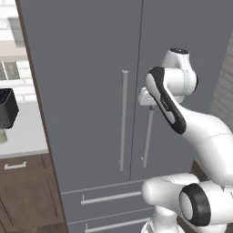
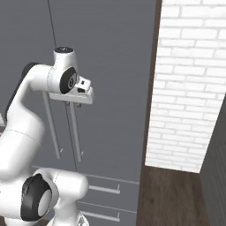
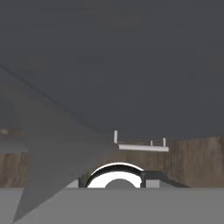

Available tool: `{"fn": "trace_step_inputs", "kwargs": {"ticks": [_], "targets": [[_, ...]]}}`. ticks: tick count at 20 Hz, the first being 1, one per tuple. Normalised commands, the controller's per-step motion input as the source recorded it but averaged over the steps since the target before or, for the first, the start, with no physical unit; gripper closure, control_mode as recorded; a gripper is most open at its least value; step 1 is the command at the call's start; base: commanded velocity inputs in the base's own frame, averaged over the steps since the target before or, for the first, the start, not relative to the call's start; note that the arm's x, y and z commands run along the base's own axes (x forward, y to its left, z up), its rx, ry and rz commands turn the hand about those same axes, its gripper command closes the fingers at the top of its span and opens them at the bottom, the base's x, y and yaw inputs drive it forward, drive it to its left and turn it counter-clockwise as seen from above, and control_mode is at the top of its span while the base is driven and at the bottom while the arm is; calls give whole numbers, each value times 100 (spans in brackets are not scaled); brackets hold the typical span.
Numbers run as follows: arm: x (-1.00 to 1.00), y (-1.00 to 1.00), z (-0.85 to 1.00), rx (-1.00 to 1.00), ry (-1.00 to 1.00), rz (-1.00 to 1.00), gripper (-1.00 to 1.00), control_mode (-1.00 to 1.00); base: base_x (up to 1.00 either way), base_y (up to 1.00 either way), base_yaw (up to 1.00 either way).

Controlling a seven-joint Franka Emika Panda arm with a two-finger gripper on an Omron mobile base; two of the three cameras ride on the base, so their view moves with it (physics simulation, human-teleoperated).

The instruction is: Grab a lemon wedge from the fridge and one ice cube from the ice bowl, and put them in the glass of lemonade.

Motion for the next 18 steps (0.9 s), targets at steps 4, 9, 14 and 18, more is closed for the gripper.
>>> {"fn": "trace_step_inputs", "kwargs": {"ticks": [4, 9, 14, 18], "targets": [[-33, -1, 0, 0, 0, 0, -100, -100, 0, 0, 0], [-80, 0, -11, 1, -2, -2, -100, -100, 0, 0, 0], [-71, 9, -22, 0, -4, 1, -100, -100, 0, 0, 0], [-25, 1, -11, 0, 2, 0, -100, -100, 0, 0, 0]]}}
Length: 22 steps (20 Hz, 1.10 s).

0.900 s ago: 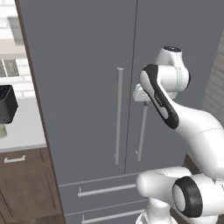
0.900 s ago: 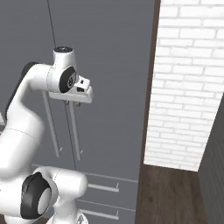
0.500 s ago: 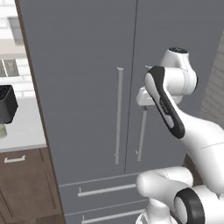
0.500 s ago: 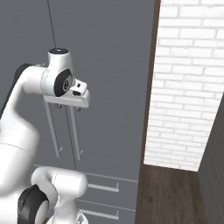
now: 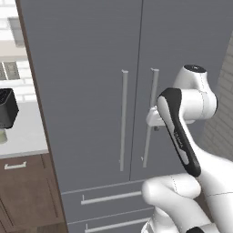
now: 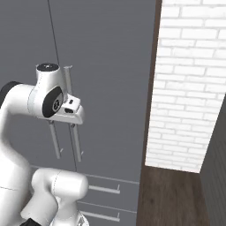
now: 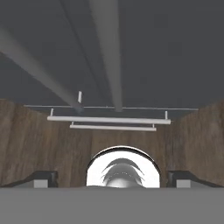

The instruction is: Grab a lemon wedge from the fridge and one ice cube from the ice bowl, and put them in the glass of lemonade.

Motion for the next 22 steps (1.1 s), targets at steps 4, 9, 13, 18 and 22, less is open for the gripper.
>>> {"fn": "trace_step_inputs", "kwargs": {"ticks": [4, 9, 13, 18, 22], "targets": [[-1, 0, 0, 0, 1, 0, -100, 100, -38, 48, 2], [0, 0, 0, 0, 0, 0, -100, 100, -21, 100, 9], [0, 0, 0, 0, 0, 0, -100, 100, 23, 100, 2], [0, 0, 0, 0, 0, 0, -100, 100, 33, 100, 0], [0, 0, 0, 0, 0, 0, -100, 100, 60, 100, -5]]}}
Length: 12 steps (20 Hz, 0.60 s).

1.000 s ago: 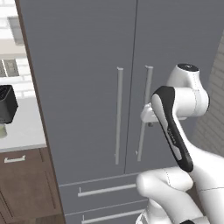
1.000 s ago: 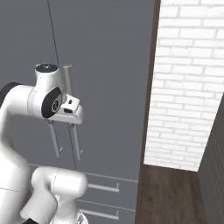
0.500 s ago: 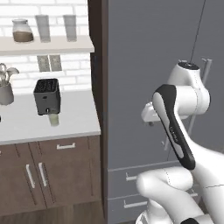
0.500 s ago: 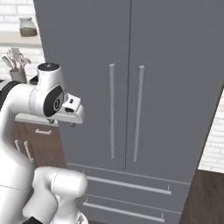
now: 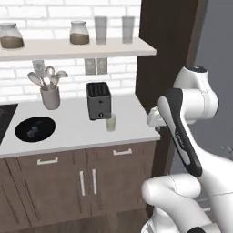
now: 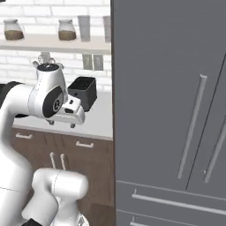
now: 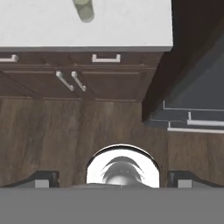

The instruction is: Grab a lemon wedge from the fridge and one ice cube from the ice bowl, and put them in the glass of lemonade.

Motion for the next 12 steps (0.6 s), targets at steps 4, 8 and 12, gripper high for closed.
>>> {"fn": "trace_step_inputs", "kwargs": {"ticks": [4, 8, 12], "targets": [[0, 0, 0, 0, 0, 0, -100, 100, 76, 97, -4], [0, 0, 0, 0, 0, 0, -100, 100, 73, 76, -6], [0, 0, 0, 0, 0, 0, -100, 100, 62, 58, 0]]}}
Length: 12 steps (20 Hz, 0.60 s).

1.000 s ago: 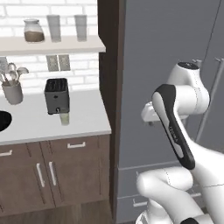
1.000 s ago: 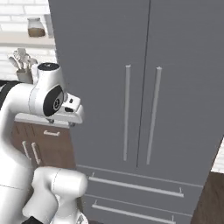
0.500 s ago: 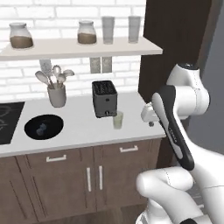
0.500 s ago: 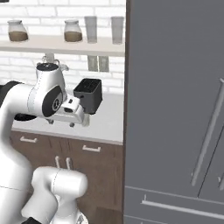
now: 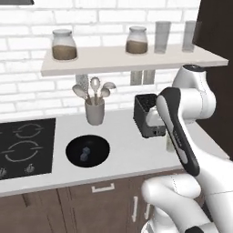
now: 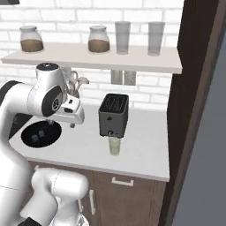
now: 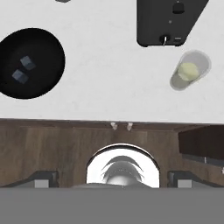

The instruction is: Grab a lemon wedge from the fridge and one ice cube from the ice bowl, and put them in the glass of lemonade.

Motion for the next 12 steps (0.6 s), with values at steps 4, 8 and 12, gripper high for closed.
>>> {"fn": "trace_step_inputs", "kwargs": {"ticks": [4, 8, 12], "targets": [[0, 0, 0, 0, 0, 0, -100, 100, 60, 54, 0], [69, 28, -27, 0, 23, 0, -100, -100, 19, 10, 0], [67, 25, -57, 0, 23, 0, -100, -100, 0, 0, 0]]}}
